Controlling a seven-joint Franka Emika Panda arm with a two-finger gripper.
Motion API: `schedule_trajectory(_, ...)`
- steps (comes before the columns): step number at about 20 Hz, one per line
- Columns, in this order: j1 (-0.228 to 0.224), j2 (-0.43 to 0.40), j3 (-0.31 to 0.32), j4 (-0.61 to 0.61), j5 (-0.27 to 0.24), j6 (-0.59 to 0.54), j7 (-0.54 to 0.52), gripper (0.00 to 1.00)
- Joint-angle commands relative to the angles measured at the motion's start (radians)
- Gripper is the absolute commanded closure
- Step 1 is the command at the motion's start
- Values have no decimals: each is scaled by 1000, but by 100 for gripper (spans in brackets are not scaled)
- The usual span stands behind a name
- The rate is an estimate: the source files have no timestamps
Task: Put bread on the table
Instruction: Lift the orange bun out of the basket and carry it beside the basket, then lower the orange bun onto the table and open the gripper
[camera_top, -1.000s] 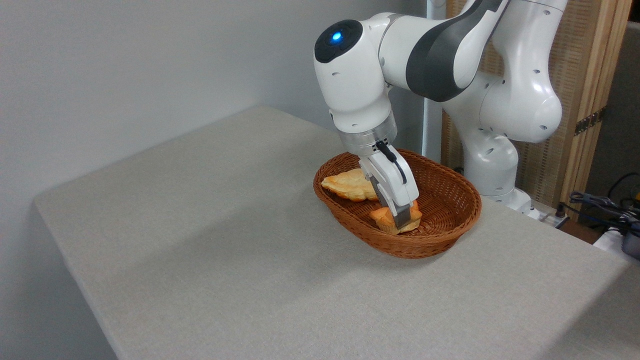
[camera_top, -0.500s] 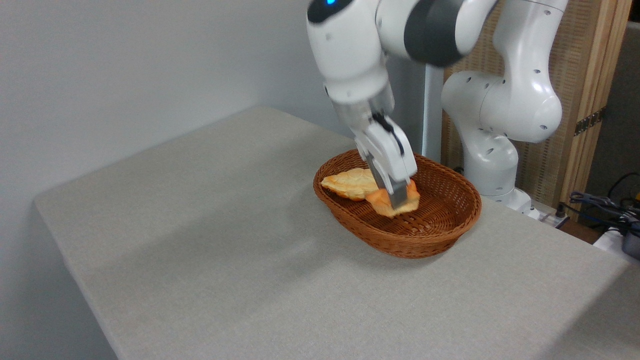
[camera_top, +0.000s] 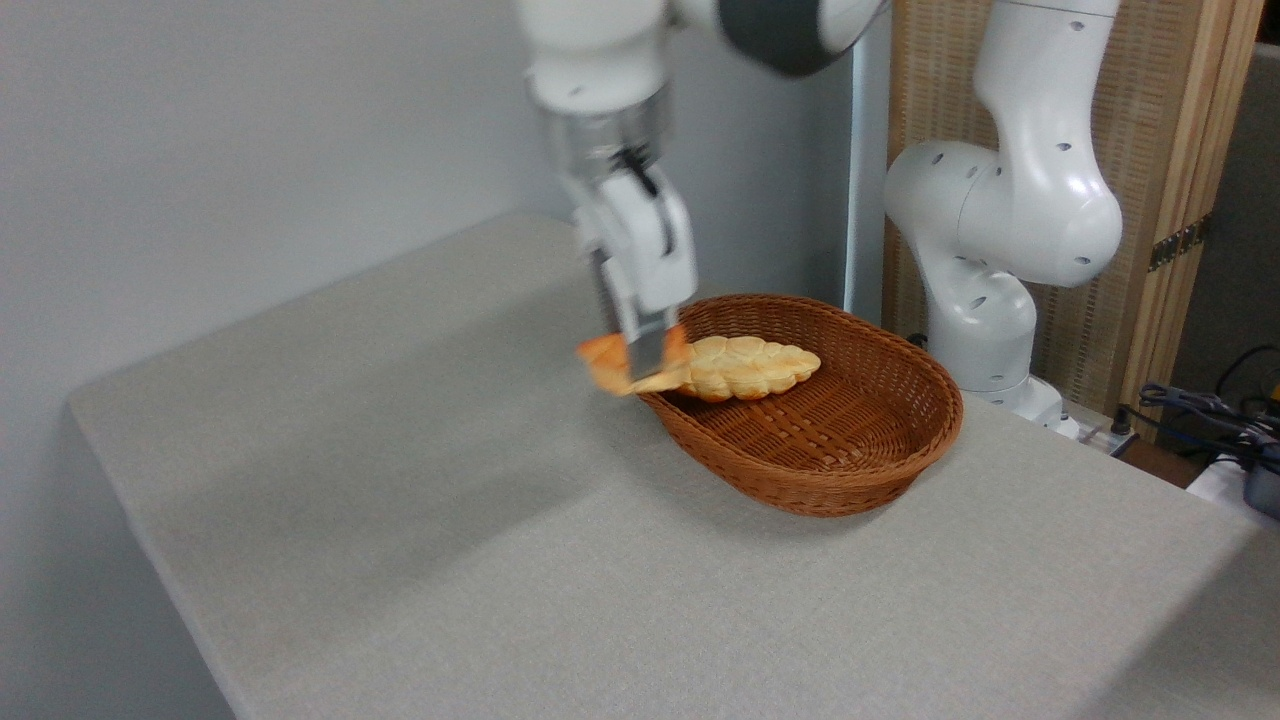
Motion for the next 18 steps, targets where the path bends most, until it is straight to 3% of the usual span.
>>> schedule_trajectory(1,-14,140,-31,81,-31,79,-32,45)
schedule_trajectory(4,-14,222,-89,81,-20,194,-81,39)
schedule_trajectory(5,-14,250,-109,81,-20,228,-105,30)
schedule_trajectory(6,-12,267,-123,79,-20,257,-127,10)
schedule_trajectory(7,-12,276,-131,81,-20,271,-151,0)
schedule_trajectory(18,-3,284,-143,110,-33,284,-167,0)
